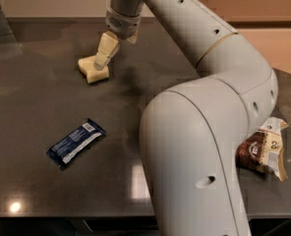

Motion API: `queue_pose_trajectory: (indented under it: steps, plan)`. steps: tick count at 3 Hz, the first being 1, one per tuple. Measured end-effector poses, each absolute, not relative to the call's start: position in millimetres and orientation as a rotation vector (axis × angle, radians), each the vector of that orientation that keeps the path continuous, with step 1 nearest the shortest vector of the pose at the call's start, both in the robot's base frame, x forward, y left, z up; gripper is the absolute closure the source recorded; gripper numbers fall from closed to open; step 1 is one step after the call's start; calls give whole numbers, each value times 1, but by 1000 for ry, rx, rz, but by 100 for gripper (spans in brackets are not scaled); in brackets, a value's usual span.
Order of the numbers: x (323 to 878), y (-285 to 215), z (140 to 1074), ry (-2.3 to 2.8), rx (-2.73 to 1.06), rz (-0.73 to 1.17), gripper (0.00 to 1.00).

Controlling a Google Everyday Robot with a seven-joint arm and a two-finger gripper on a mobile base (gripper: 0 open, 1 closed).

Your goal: Move sponge near brown chip bag

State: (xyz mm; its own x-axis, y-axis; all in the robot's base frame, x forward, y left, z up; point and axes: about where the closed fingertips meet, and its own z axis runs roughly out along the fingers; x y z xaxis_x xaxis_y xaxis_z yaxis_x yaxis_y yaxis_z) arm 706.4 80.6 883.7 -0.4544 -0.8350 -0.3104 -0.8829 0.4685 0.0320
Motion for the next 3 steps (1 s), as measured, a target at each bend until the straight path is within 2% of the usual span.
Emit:
queue_pose_trajectory:
  steps: [3]
  plan:
    - [714, 126, 867, 2483, -1517, 232, 0]
